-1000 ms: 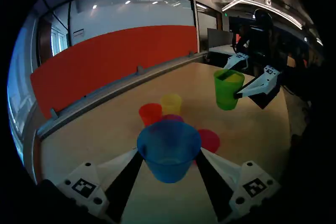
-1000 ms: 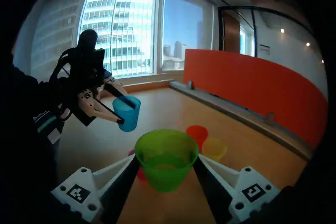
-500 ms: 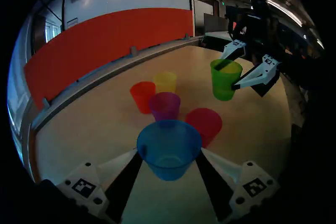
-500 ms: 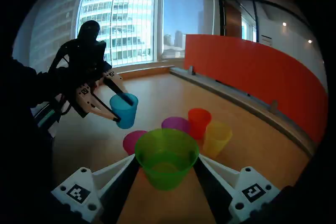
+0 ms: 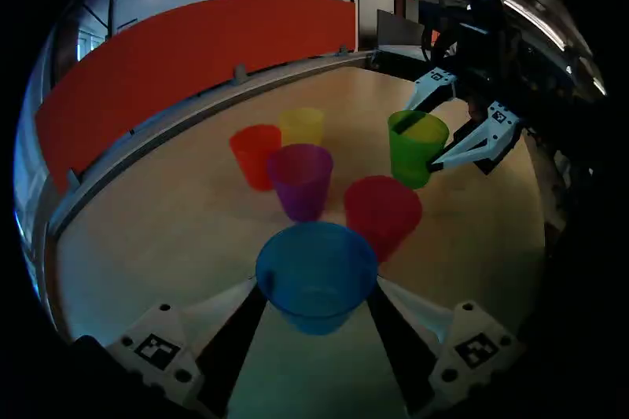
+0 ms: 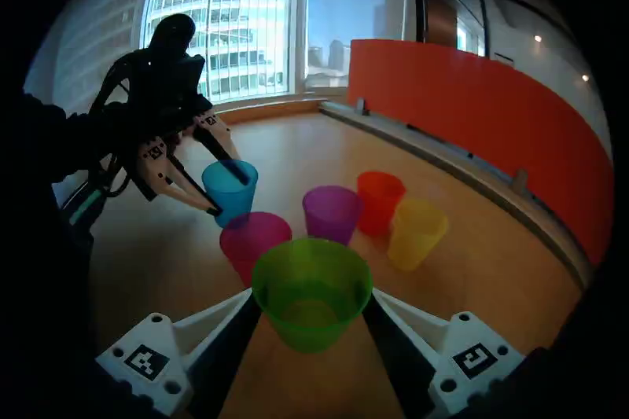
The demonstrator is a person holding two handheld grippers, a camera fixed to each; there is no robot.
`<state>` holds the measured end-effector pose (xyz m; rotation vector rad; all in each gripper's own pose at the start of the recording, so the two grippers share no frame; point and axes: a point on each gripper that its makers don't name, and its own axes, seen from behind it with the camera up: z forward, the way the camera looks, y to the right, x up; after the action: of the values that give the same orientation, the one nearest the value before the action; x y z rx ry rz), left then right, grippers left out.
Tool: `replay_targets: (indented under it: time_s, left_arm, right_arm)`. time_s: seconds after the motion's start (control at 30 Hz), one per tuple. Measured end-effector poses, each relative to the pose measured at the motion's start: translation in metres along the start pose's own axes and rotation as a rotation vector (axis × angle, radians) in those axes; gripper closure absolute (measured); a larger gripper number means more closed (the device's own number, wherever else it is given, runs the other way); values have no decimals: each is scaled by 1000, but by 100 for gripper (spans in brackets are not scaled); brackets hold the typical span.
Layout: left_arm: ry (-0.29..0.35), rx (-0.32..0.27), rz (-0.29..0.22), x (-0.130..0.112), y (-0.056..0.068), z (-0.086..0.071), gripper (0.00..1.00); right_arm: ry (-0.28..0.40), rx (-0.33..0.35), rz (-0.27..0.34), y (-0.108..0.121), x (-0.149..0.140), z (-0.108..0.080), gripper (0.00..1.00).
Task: Pour water
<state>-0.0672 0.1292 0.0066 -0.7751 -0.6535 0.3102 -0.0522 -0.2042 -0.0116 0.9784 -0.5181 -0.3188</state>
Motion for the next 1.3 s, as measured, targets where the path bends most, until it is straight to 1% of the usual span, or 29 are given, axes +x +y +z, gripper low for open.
replay_targets:
  time_s: [0.2, 0.57, 0.7, 0.87, 1.2, 1.3]
  left_arm:
    - [-16, -7, 1, -7, -2, 8, 15]
    - [-11, -11, 0, -10, -3, 17, 15]
    - [-10, -17, 6, -11, -3, 19, 15]
    - [-5, -6, 13, -11, -6, 20, 15]
    - [-9, -13, -3, -17, -5, 20, 15]
    - [-20, -15, -1, -21, -4, 21, 15]
  right_arm:
    - [-30, 2, -4, -1, -12, 8, 11]
    - [-56, 0, -8, -2, -22, 15, 11]
    - [-62, 1, -9, -2, -25, 16, 11]
    - [-69, 3, -4, -4, -29, 17, 11]
    - [-81, 6, 7, -6, -36, 19, 11]
    - [-80, 6, 12, -7, -36, 19, 11]
